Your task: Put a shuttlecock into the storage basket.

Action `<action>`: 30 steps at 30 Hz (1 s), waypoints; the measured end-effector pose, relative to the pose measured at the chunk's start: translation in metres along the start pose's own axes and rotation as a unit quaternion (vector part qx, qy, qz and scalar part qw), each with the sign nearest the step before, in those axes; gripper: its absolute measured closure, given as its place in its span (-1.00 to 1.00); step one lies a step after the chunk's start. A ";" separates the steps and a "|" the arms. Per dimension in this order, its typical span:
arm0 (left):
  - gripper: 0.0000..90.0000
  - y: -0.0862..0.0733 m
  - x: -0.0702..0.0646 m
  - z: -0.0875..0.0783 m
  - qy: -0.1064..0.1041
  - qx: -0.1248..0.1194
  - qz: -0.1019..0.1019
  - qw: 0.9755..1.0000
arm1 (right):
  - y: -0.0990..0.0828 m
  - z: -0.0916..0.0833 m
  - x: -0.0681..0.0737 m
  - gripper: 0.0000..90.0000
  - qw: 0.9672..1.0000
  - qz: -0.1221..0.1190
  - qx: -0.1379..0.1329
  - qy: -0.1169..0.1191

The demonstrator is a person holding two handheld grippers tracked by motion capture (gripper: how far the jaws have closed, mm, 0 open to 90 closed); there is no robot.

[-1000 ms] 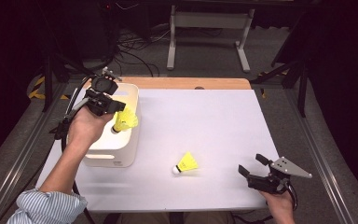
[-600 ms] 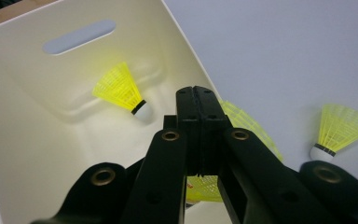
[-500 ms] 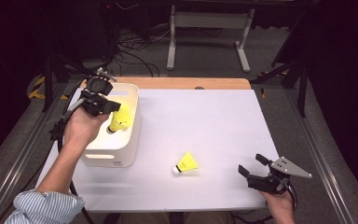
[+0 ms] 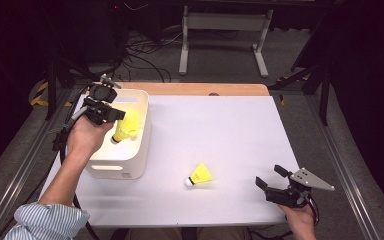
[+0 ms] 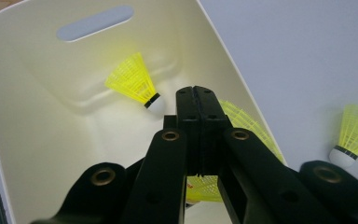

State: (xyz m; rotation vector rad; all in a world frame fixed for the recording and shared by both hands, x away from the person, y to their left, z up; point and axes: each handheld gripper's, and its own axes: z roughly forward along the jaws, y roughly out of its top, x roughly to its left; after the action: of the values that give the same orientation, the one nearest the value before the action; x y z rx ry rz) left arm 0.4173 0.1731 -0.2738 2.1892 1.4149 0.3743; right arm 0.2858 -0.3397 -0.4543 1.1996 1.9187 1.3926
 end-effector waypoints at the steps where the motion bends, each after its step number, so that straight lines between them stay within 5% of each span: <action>1: 1.00 0.000 0.001 0.001 0.001 0.001 -0.001 1.000 | 0.000 0.000 0.000 -0.74 1.000 0.000 0.000 0.000; 30: 1.00 -0.003 0.023 0.026 0.018 0.014 -0.027 0.999 | 0.000 0.000 0.000 -0.74 1.000 -0.001 0.000 0.000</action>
State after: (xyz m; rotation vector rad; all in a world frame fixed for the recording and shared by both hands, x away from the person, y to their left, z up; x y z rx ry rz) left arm 0.4371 0.1877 -0.2985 2.1704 1.5044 0.3792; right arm 0.2858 -0.3400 -0.4543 1.1977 1.9196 1.3902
